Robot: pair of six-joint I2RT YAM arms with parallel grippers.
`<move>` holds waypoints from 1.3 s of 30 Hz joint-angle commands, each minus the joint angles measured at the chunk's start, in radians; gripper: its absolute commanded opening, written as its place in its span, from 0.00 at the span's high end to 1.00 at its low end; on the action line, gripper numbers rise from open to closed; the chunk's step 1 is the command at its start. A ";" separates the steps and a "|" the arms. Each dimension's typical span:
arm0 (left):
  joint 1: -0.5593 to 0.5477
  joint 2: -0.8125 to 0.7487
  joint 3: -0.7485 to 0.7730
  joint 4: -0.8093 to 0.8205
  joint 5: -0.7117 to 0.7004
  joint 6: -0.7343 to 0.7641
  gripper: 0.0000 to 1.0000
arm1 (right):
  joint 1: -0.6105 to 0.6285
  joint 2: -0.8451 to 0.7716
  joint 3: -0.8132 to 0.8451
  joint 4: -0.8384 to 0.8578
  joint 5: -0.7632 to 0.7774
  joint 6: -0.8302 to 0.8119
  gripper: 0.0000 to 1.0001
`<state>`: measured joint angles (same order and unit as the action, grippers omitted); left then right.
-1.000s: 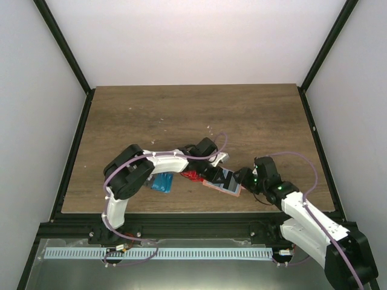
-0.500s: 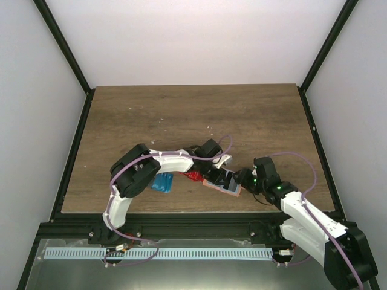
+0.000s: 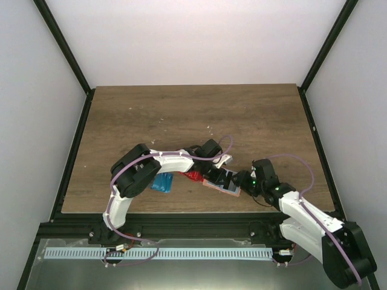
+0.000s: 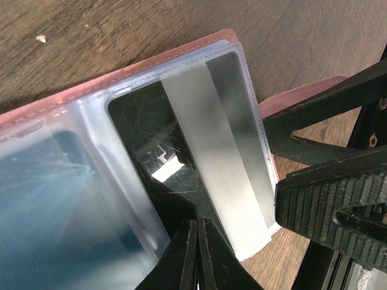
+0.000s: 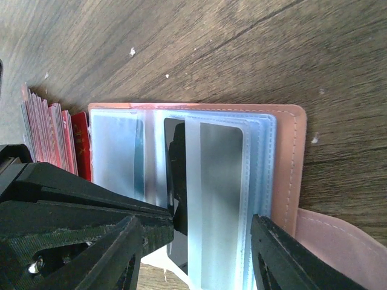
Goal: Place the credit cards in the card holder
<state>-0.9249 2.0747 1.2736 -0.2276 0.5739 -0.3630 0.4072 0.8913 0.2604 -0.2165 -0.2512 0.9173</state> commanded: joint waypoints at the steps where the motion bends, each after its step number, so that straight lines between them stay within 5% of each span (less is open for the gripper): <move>1: -0.011 0.043 -0.003 -0.038 -0.042 0.006 0.96 | 0.001 0.012 -0.004 0.044 -0.019 -0.001 0.49; 39: -0.012 0.039 0.003 -0.013 -0.029 -0.022 0.96 | 0.001 0.009 -0.087 0.160 -0.129 0.037 0.57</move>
<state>-0.9249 2.0747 1.2736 -0.2256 0.5724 -0.3706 0.4072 0.8921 0.1909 -0.0875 -0.3550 0.9409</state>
